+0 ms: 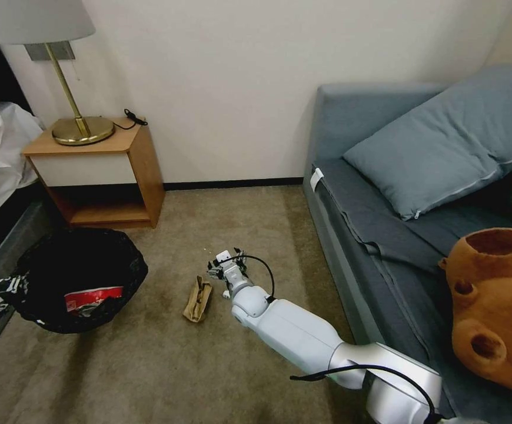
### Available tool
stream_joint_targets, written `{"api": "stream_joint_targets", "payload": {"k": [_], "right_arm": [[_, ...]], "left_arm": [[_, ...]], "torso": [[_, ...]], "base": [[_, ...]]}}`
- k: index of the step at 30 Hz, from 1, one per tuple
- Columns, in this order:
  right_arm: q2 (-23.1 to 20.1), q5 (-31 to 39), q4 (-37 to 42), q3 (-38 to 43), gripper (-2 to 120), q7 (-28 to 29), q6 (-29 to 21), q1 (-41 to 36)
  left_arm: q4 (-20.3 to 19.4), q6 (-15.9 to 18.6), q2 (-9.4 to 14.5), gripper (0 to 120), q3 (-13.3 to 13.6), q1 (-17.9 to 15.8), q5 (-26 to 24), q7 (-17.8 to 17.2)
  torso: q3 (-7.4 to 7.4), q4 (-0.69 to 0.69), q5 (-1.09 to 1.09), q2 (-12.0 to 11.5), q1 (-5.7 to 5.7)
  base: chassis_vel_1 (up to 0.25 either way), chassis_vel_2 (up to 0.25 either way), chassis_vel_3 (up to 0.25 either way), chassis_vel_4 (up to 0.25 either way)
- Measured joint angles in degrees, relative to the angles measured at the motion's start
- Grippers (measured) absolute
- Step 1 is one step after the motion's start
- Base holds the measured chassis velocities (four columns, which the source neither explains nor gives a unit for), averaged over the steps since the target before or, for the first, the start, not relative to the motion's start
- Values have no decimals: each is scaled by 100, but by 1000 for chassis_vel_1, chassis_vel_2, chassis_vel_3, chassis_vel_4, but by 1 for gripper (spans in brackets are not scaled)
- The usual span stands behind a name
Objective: Pick up the trash bin, then pick up the garbage on the floor and place it into the trash bin.
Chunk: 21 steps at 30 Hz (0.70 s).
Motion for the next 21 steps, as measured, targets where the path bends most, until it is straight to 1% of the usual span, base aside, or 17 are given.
{"api": "stream_joint_targets", "payload": {"k": [7,16,21], "right_arm": [[-1,-3,-2,-7,100,-1,2,-4],[26,-36,2,-32,100,-3,12,-41],[-3,-53,32,-68,100,-3,15,-53]], "left_arm": [[-30,-27,-65,4,-61,95,12,38],[-24,-83,-79,4,-143,168,16,89],[-24,-98,-122,4,-144,195,22,102]], "torso": [[0,0,0,0,0],[0,0,0,0,0],[0,0,-2,0,0]], "base": [[-118,106,108,-118],[-137,128,123,-125],[-119,126,126,-124]]}}
